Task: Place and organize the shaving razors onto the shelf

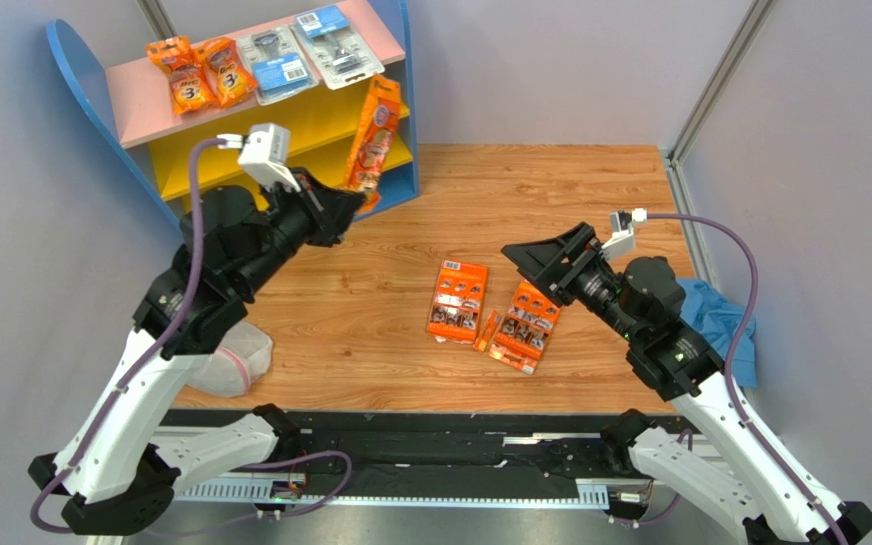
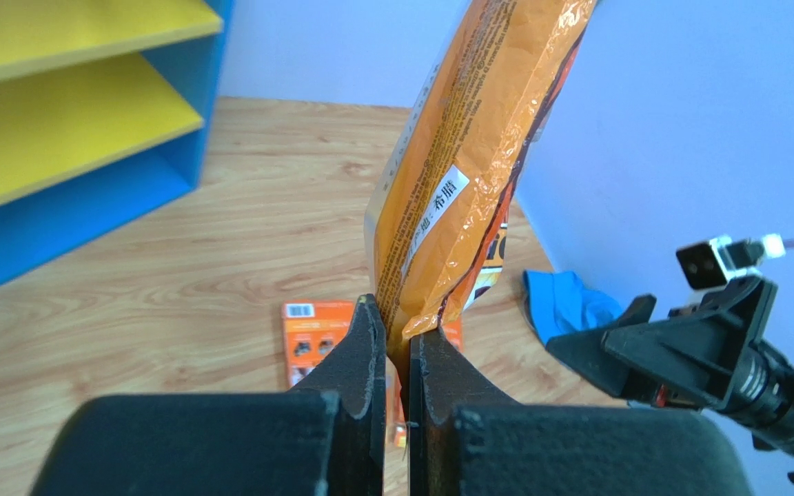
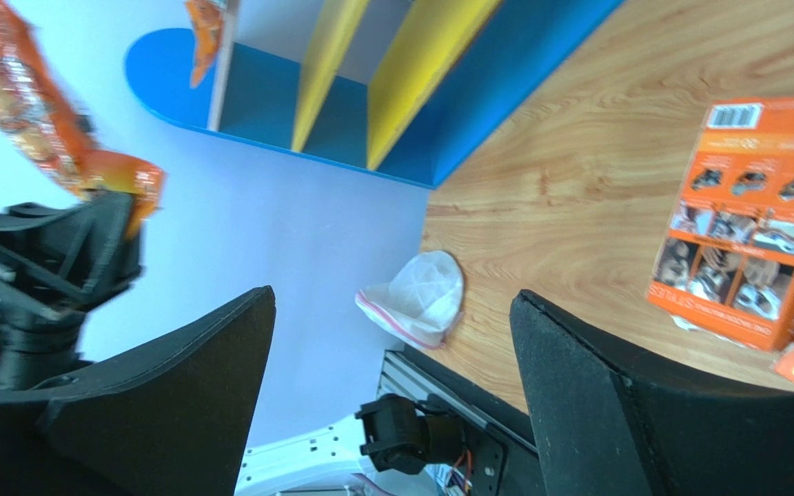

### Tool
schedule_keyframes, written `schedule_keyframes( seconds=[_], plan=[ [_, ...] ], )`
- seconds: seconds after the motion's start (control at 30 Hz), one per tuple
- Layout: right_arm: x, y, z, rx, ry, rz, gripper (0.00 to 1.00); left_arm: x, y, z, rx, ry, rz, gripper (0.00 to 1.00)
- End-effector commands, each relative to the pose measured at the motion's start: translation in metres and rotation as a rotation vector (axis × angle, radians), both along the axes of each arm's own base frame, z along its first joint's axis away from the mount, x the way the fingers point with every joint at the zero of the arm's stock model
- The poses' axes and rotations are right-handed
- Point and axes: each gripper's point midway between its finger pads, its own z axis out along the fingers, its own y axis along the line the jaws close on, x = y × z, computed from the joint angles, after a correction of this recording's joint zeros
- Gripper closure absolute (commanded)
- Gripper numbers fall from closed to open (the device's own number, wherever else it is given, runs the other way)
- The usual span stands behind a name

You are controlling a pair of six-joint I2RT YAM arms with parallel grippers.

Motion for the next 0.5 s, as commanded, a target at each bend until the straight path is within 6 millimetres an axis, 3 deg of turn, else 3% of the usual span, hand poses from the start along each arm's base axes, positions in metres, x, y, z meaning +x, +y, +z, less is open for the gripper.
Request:
schedule_keyframes(
  seconds=[0.0, 0.1, 0.17, 0.2, 0.27, 0.3, 0.43, 0.47],
  plan=[
    [0.001, -0.001, -0.009, -0.044, 0.004, -0.002, 0.12, -0.004, 0.030, 0.028, 0.019, -0.035, 0.034, 1.00],
    [0.003, 0.001, -0.010, -0.059, 0.005, 0.009, 0.12, 0.002, 0.049, 0.046, -0.005, -0.046, 0.083, 1.00],
    [0.002, 0.003, -0.010, -0.062, 0.006, 0.019, 0.12, 0.004, 0.052, 0.056, -0.039, -0.047, 0.061, 1.00],
    [0.003, 0.004, -0.012, -0.067, 0.010, 0.022, 0.13, 0.011, 0.063, 0.061, -0.071, -0.050, 0.097, 1.00],
    [0.002, 0.004, -0.016, -0.070, 0.017, 0.030, 0.13, 0.014, 0.062, 0.066, -0.109, -0.041, 0.051, 1.00],
    [0.002, 0.004, -0.018, -0.073, 0.022, 0.030, 0.13, 0.022, 0.074, 0.072, -0.139, -0.049, 0.083, 1.00],
    [-0.001, 0.003, -0.030, -0.083, 0.043, 0.033, 0.13, 0.036, 0.085, 0.077, -0.217, -0.035, 0.034, 1.00],
    [-0.002, 0.003, -0.031, -0.081, 0.047, 0.034, 0.13, 0.040, 0.088, 0.086, -0.265, -0.051, 0.026, 1.00]
  ],
)
